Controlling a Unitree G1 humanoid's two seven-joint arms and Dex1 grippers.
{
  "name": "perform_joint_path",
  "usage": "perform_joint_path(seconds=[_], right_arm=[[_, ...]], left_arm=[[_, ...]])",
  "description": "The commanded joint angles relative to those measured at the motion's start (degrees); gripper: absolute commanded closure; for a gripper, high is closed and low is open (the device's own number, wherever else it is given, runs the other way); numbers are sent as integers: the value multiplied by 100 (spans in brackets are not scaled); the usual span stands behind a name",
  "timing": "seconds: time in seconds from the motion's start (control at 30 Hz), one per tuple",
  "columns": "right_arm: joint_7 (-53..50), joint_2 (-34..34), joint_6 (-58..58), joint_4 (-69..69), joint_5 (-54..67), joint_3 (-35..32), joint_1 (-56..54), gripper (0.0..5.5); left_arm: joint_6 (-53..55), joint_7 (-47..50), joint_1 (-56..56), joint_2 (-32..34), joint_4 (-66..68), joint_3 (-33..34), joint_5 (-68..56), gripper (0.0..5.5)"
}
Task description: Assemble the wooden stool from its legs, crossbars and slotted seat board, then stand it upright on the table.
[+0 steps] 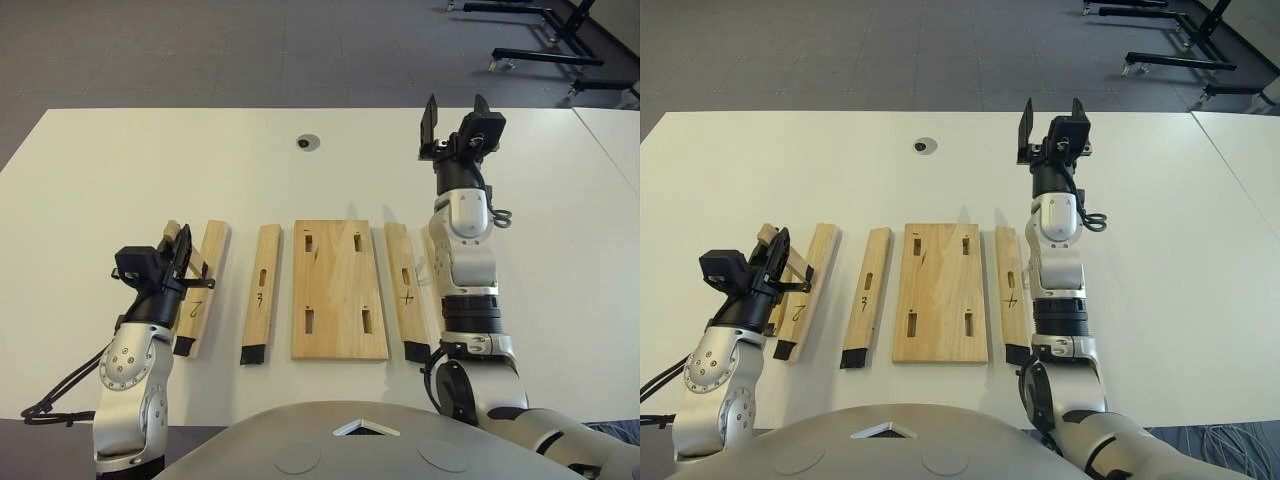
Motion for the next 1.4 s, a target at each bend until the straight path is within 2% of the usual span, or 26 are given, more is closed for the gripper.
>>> perform_joint_path(seconds=[0.03, 0.3, 0.53, 0.7, 1.03, 1.4], right_arm=[[-17, -19, 6, 34, -60, 32, -102, 196], [-48, 84, 11, 132, -74, 109, -17, 196], [-41, 107, -104, 426, -75, 128, 0, 196], [-84, 156, -225, 556, -92, 158, -45, 196], [-192, 190, -379, 665, -87, 173, -99, 196], [-241, 123, -487, 586, -177, 180, 2, 196]], left_arm=[[90, 32, -75, 64, 27, 42, 44, 448], [512, 273, -693, 65, -469, 200, -102, 323], [1123, 643, -1793, 206, -998, 662, -729, 323], [1439, 689, -2546, 633, -806, 908, -781, 323], [2101, 564, -2959, 789, -939, 320, -877, 323], [2230, 526, -3004, 860, -992, 274, -829, 323]])
